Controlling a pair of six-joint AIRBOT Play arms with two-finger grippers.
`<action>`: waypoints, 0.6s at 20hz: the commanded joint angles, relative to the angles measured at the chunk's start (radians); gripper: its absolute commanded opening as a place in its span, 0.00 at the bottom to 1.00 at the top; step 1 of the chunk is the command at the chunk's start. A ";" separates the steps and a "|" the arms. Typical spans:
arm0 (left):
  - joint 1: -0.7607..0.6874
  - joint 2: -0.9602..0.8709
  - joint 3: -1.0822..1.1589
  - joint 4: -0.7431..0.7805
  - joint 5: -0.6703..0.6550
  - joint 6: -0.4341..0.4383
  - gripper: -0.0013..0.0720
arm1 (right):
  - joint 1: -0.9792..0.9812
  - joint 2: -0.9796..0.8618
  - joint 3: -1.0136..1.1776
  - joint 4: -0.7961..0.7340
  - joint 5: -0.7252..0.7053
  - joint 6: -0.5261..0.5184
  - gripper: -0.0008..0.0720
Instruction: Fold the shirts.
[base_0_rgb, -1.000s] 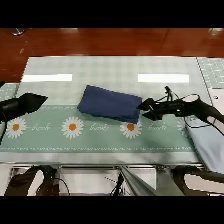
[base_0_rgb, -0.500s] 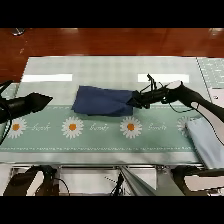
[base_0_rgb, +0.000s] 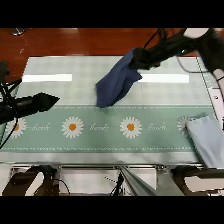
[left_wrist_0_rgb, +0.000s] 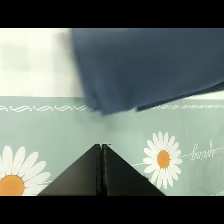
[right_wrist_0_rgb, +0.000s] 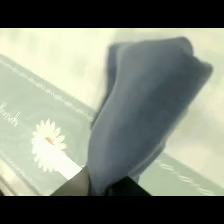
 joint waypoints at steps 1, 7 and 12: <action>-0.034 -0.013 0.000 0.000 0.013 0.000 0.05 | -0.066 0.005 0.243 -0.160 0.174 0.115 0.05; -0.080 -0.044 0.000 0.000 0.013 0.000 0.05 | -0.387 0.135 0.271 -0.161 0.329 0.174 0.05; -0.134 -0.091 0.000 0.000 0.013 0.000 0.05 | -0.681 0.243 0.198 -0.188 0.500 0.185 0.05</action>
